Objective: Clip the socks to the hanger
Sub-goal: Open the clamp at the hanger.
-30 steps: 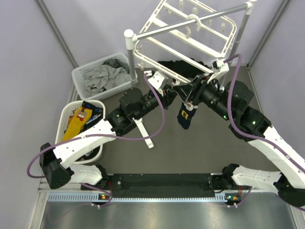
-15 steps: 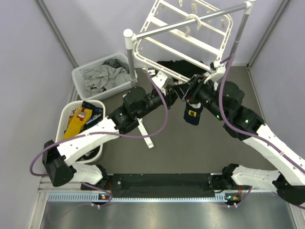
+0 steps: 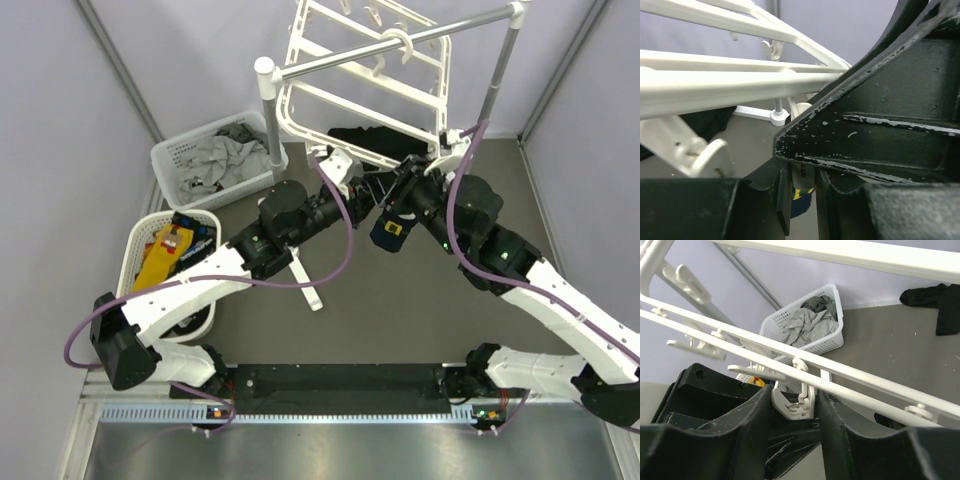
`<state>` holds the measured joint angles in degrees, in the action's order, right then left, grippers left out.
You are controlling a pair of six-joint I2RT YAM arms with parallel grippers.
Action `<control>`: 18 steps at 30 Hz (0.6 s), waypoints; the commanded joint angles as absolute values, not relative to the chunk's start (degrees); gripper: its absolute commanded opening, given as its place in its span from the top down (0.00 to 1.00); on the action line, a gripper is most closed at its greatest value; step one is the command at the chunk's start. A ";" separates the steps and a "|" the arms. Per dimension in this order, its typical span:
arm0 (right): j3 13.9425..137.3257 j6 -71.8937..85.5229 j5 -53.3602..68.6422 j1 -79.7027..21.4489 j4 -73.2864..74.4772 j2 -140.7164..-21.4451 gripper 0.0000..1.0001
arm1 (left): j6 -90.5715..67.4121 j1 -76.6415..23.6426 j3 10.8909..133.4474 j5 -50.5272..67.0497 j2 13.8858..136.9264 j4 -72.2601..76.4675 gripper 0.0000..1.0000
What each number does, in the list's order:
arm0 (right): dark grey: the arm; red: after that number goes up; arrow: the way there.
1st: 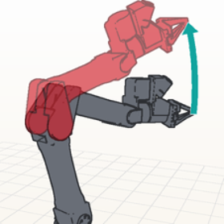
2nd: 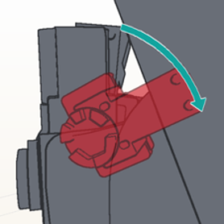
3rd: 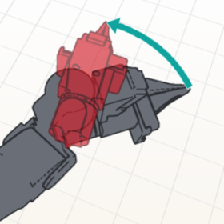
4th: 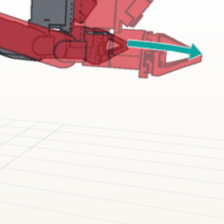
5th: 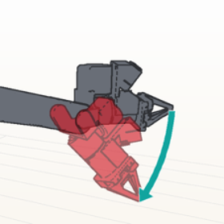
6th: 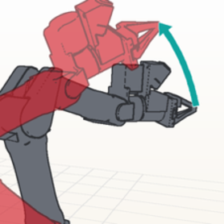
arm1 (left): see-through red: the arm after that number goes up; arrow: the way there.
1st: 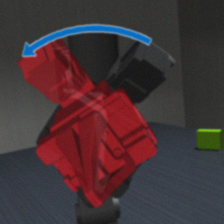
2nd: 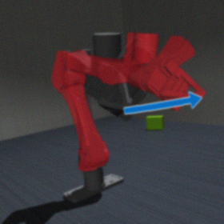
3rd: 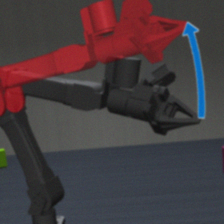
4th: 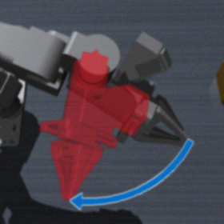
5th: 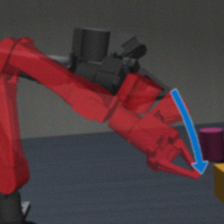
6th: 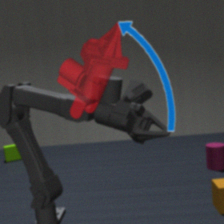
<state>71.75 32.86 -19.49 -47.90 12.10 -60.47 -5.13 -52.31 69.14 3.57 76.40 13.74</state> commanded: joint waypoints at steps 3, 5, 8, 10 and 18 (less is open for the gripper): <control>71.02 29.80 -26.01 -47.37 5.10 -60.82 0.71 | -6.42 -53.96 70.49 10.72 74.09 15.82 0.94; 71.01 29.53 -25.93 -47.46 5.36 -60.38 0.81 | -6.24 -53.96 70.23 10.55 73.92 15.73 0.91; 71.02 28.83 -25.58 -47.46 5.89 -59.59 0.90 | -6.06 -53.96 69.70 9.23 73.39 14.94 0.80; 71.10 28.48 -26.01 -47.46 6.94 -59.24 0.95 | -6.06 -53.96 69.17 8.35 72.60 14.42 0.66; 69.87 27.86 -25.75 -47.46 8.96 -57.48 1.00 | -5.10 -53.96 66.01 1.95 68.65 11.08 0.33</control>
<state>70.39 29.30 -24.21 -47.88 10.28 -58.83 -5.63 -53.67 67.18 4.62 72.55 11.92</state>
